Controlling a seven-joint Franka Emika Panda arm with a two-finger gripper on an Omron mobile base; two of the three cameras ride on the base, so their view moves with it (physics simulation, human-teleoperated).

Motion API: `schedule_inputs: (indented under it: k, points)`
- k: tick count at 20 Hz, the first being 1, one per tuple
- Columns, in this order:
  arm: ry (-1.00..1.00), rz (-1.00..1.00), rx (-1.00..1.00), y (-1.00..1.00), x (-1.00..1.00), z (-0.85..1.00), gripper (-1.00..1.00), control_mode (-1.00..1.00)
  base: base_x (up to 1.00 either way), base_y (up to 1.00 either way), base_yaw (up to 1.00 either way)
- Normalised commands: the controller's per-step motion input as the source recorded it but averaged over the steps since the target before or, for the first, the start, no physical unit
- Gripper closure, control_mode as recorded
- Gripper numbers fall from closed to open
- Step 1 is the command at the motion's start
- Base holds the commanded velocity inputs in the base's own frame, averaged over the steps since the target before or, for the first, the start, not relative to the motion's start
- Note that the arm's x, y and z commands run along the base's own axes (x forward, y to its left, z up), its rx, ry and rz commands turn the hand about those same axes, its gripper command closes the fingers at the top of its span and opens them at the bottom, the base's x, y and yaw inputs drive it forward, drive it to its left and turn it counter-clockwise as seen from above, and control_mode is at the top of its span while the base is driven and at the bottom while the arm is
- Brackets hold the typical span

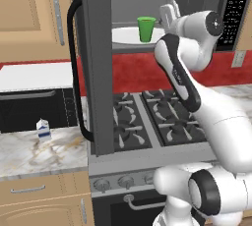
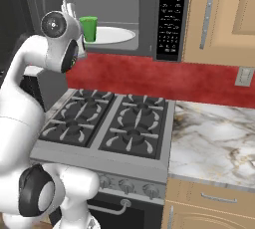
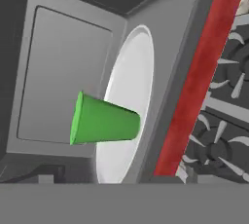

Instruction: Place the microwavable item in the microwave. Then, close the microwave door and press the start button.

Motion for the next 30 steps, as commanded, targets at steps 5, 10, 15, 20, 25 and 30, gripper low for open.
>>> schedule_inputs:
  k: [5, 10, 15, 20, 25, 30]
  points:
    - [-0.25, 0.00, 0.00, 0.00, -0.74, -0.36, -1.00, -1.00, 0.00, 0.00, 0.00]
    - [-0.05, 0.01, -0.13, 0.00, -0.48, -0.73, -1.00, -1.00, 0.00, 0.00, 0.00]
    - [0.00, 0.01, -0.28, -0.01, -0.14, -0.74, -1.00, -1.00, 0.00, 0.00, 0.00]
    - [-0.04, -0.07, -0.29, -0.23, -0.46, -0.09, -1.00, -1.00, 0.00, 0.00, 0.00]
    - [0.00, -0.23, -0.31, -0.30, -0.34, -0.02, -1.00, -1.00, 0.00, 0.00, 0.00]
    - [0.00, -0.23, -0.46, -0.04, -0.03, -0.52, -1.00, -1.00, 0.00, 0.00, 0.00]
